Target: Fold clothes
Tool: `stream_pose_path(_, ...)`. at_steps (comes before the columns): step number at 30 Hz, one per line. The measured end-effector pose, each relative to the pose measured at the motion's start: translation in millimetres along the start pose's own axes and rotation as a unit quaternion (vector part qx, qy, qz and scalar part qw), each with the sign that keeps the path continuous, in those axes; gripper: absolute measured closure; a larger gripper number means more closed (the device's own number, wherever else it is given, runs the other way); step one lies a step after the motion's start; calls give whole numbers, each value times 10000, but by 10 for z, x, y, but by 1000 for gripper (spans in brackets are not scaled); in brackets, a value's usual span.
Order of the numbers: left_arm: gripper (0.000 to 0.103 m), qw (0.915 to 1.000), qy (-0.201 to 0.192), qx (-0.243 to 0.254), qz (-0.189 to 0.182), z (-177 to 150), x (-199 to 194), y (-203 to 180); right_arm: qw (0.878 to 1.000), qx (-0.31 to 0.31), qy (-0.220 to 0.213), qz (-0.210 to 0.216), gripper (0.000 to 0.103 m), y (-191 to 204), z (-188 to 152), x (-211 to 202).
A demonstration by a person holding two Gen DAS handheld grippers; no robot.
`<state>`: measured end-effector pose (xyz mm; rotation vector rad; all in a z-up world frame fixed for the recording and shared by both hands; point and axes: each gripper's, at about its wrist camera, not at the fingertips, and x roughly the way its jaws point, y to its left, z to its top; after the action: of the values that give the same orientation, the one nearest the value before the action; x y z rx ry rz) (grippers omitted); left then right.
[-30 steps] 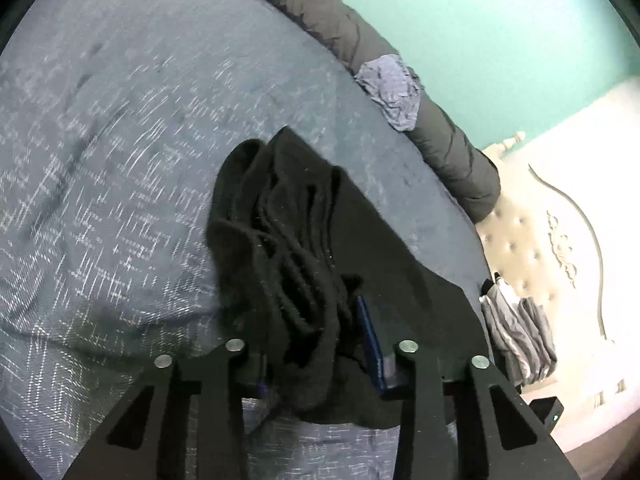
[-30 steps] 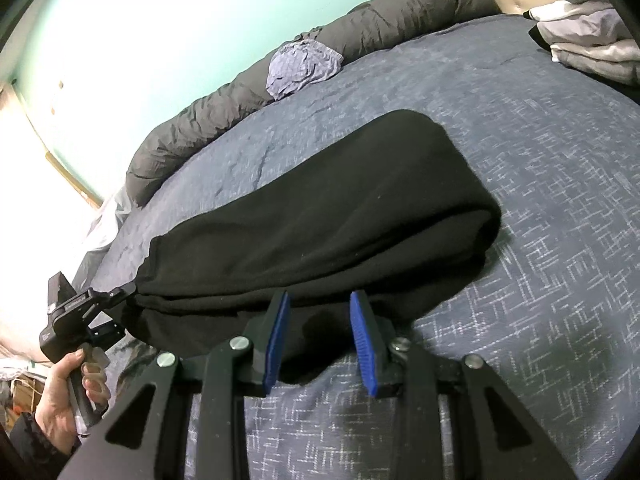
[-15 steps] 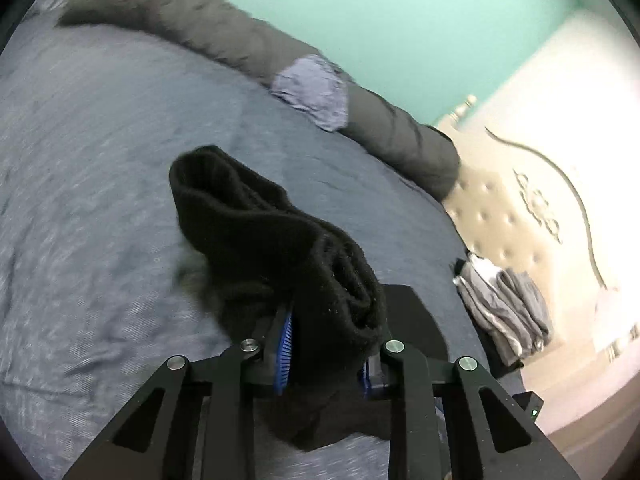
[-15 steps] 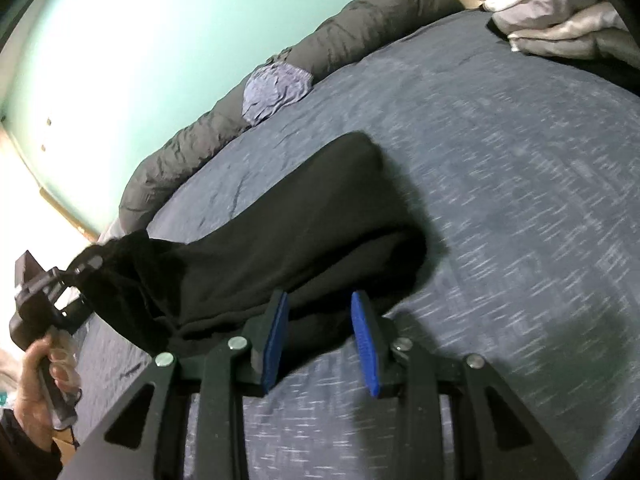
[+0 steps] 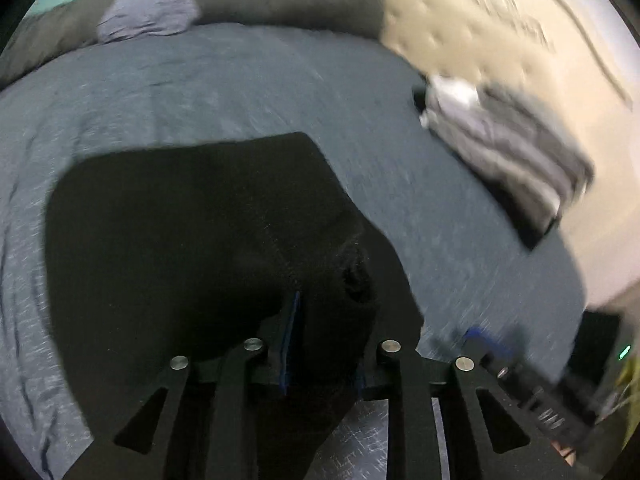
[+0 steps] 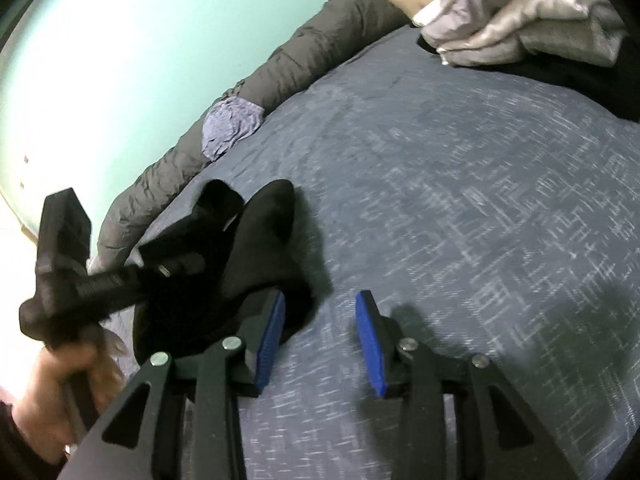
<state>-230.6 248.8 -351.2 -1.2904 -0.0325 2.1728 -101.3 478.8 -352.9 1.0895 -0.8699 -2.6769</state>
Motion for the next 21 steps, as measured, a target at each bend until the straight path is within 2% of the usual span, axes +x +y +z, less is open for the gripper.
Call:
stream_pose_path(1, 74, 10000, 5, 34, 42, -9, 23, -27, 10000, 24, 12, 7, 65, -13, 3, 8)
stream_pose_path(3, 62, 9999, 26, 63, 86, -9, 29, -57, 10000, 35, 25, 41, 65, -11, 6, 23)
stream_pose_path(8, 54, 9995, -170, 264, 90, 31, -257, -114, 9999, -18, 6, 128, 60, 54, 1, 32)
stream_pose_path(13, 54, 9982, -584, 132, -41, 49, -745, 7, 9999, -25, -57, 153, 59, 98, 0, 25)
stream_pose_path(17, 53, 9970, -757, -71, 146, 4, -978, 255, 9996, -100, -117, 220, 59, 169, -1, 27)
stream_pose_path(21, 53, 9962, -709, -265, 442, -131, -1060, 585, 9994, -95, -113, 320, 59, 230, -12, 54)
